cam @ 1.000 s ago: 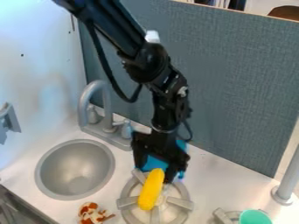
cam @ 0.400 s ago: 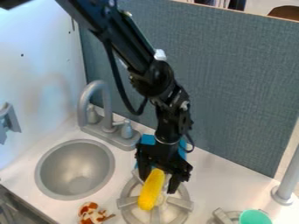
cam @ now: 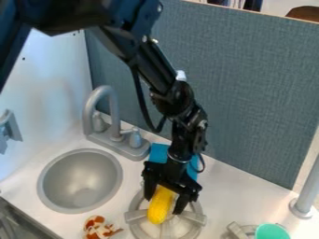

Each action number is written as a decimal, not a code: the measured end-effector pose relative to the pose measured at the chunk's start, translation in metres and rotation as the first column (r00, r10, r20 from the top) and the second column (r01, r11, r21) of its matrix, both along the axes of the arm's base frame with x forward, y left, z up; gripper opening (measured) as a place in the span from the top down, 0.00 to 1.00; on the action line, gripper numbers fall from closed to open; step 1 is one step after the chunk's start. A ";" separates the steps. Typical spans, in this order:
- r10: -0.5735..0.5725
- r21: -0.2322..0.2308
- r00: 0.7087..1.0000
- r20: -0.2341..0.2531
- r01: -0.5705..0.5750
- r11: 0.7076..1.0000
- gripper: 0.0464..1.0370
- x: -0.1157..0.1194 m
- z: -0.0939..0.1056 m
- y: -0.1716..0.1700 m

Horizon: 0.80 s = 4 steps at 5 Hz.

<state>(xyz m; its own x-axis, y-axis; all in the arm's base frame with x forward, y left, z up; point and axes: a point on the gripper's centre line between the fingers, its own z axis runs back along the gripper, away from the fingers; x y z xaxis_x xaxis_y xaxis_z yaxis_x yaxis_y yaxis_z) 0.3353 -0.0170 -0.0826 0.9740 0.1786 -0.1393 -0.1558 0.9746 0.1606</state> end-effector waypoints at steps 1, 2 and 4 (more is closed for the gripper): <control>0.022 0.027 0.999 -0.031 -0.021 0.999 0.10 -0.003 -0.007 0.003; 0.028 0.028 0.999 -0.033 -0.027 0.999 0.35 -0.004 -0.007 0.003; 0.003 -0.001 0.998 0.064 -0.003 1.000 0.36 -0.015 0.032 -0.005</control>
<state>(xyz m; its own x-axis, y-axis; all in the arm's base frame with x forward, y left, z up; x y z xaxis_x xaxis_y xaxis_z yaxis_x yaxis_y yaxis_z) 0.3198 -0.0219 -0.0506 0.9804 0.1816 -0.0770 -0.1688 0.9743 0.1490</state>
